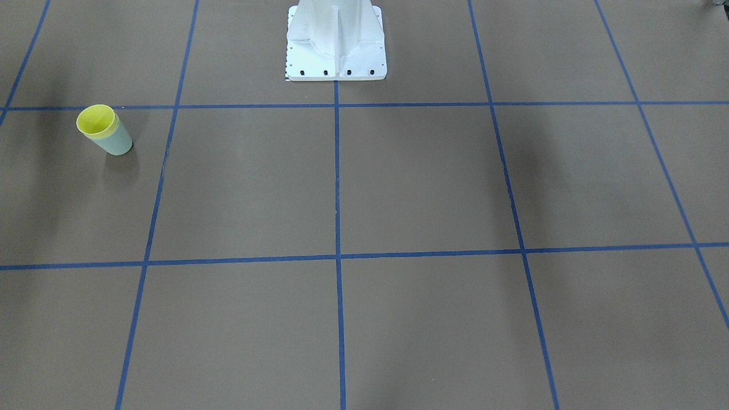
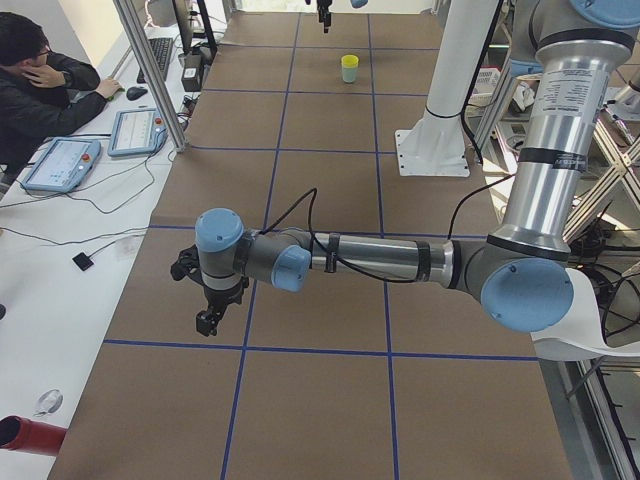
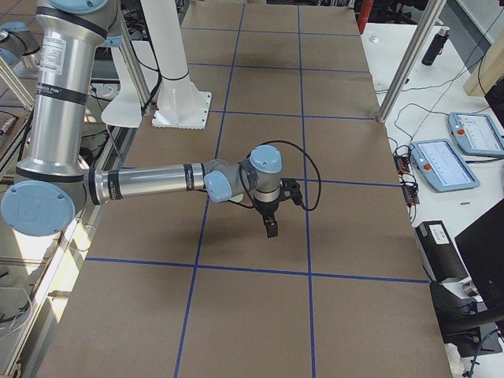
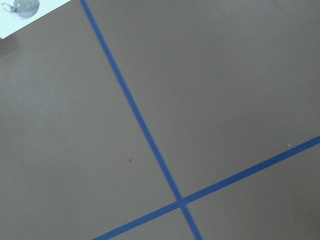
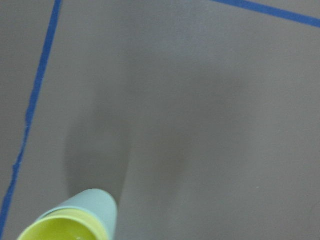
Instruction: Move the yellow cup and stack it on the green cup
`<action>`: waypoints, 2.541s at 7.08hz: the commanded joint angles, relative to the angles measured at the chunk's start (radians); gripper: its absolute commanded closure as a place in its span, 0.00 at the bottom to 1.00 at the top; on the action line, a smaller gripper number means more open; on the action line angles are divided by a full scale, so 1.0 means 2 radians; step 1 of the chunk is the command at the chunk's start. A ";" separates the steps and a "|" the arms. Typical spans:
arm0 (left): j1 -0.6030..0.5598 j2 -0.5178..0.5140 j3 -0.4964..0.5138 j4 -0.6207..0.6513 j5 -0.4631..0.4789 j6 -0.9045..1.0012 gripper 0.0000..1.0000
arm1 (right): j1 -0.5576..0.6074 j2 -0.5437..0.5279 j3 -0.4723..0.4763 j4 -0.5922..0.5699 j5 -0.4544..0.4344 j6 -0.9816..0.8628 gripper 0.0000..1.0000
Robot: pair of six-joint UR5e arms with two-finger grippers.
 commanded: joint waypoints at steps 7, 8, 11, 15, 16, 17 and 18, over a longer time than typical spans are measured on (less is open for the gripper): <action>-0.048 0.055 -0.004 0.052 0.000 -0.022 0.00 | 0.166 0.068 -0.048 -0.165 0.082 -0.081 0.00; -0.048 0.066 -0.023 0.052 -0.001 -0.039 0.00 | 0.165 0.066 -0.047 -0.165 0.080 -0.080 0.00; -0.045 0.111 -0.101 0.053 -0.004 -0.105 0.00 | 0.165 0.062 -0.053 -0.159 0.081 -0.076 0.00; -0.040 0.110 -0.106 0.052 -0.032 -0.130 0.00 | 0.165 0.060 -0.051 -0.160 0.091 -0.073 0.00; -0.040 0.110 -0.106 0.052 -0.032 -0.131 0.00 | 0.165 0.060 -0.052 -0.160 0.091 -0.071 0.00; -0.040 0.110 -0.106 0.052 -0.032 -0.130 0.00 | 0.165 0.060 -0.054 -0.159 0.091 -0.071 0.00; -0.040 0.110 -0.106 0.052 -0.032 -0.130 0.00 | 0.163 0.060 -0.055 -0.160 0.091 -0.071 0.00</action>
